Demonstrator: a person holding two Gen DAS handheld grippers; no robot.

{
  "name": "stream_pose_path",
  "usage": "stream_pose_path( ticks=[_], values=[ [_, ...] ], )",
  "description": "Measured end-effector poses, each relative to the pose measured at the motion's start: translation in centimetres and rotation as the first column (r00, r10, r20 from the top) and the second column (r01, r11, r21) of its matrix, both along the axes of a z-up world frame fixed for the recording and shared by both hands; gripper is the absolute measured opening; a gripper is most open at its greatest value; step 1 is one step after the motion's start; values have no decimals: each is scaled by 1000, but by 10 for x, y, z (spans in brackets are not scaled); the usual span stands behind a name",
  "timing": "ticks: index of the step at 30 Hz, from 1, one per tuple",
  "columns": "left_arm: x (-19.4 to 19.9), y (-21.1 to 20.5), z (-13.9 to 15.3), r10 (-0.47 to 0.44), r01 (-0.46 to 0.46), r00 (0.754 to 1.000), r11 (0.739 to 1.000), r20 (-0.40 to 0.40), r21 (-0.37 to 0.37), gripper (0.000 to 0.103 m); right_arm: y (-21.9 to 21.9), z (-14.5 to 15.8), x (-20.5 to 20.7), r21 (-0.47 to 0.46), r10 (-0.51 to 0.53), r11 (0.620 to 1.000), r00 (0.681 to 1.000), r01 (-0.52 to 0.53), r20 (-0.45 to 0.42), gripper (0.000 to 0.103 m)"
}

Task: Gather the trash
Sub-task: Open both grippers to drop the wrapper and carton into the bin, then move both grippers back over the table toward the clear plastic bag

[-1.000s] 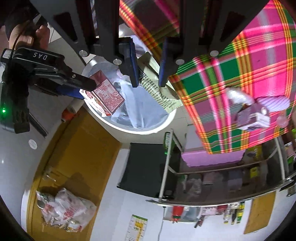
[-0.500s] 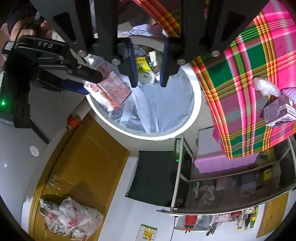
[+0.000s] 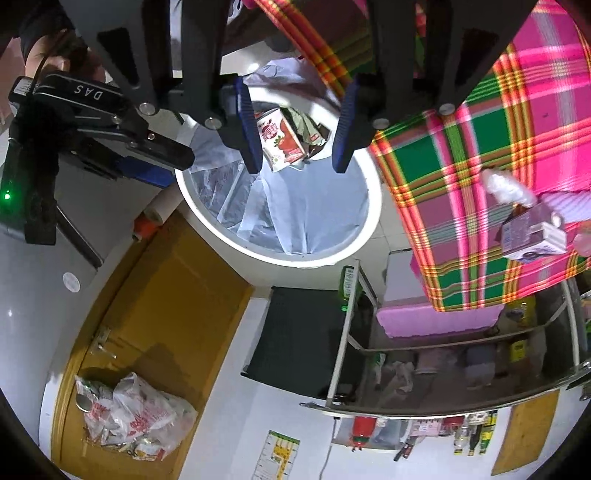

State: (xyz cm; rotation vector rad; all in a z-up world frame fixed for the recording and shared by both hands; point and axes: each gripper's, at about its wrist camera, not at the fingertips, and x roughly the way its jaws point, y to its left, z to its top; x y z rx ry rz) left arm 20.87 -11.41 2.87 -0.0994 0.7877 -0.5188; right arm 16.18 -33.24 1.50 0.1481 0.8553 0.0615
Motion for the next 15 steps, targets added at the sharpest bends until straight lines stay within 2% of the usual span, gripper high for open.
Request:
stream_pose_path(
  ticks=[15],
  values=[
    [-36,54,9,127,-126,992,992,21,-19,41,56,23,-17,-21,122,992,991,-121,50,53]
  ],
)
